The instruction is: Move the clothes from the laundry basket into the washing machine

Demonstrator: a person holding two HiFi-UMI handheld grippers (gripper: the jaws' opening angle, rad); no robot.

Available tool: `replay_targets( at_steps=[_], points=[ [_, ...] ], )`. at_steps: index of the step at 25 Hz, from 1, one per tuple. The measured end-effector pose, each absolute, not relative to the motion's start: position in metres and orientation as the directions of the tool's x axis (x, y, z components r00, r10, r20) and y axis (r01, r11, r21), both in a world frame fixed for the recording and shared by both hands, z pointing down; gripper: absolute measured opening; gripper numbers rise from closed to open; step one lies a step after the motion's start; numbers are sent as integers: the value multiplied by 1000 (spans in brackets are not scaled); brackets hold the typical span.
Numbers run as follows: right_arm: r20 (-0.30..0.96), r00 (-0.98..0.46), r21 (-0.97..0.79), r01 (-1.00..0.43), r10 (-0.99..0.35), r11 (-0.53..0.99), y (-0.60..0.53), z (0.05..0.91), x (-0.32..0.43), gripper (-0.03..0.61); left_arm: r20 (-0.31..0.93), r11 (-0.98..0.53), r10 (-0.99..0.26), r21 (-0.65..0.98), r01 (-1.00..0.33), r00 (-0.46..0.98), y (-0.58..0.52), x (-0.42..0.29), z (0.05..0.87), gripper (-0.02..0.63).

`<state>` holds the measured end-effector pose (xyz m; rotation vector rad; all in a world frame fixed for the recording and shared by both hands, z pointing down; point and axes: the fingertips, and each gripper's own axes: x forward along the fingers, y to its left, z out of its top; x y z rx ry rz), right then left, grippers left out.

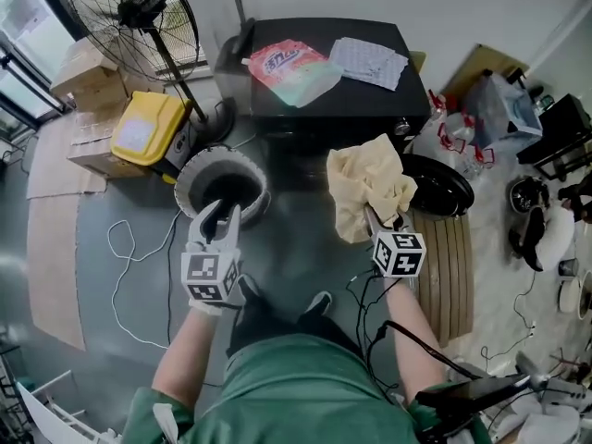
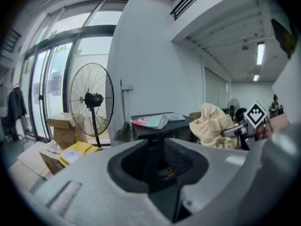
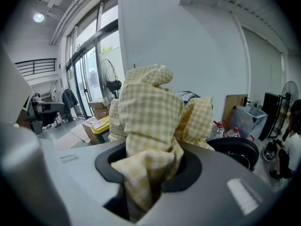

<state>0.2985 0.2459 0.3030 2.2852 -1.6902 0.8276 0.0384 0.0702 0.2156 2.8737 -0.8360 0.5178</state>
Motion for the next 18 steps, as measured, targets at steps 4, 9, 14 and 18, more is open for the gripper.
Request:
replay_targets(
  at_steps=[4,9,14,18],
  points=[
    [551,188,-180,-925,-813,-336,270,323,329,147,365,-841,-505,-4,-542,782,100,62,222,106],
    [584,171,-193,-920,-794,-340,279,352,339,147,398,-845,-493,-8,-535,773,114,70,239,107],
    [632,158,-182,-921,-759,-344,267,385,345,147,422,-851,-463,31,-523,779,98,79,262,106],
    [683,136,-160,-931,-718,-329,250,411,344,147,433,-850,-452,57,-524,780,68,84,290,107]
  ],
)
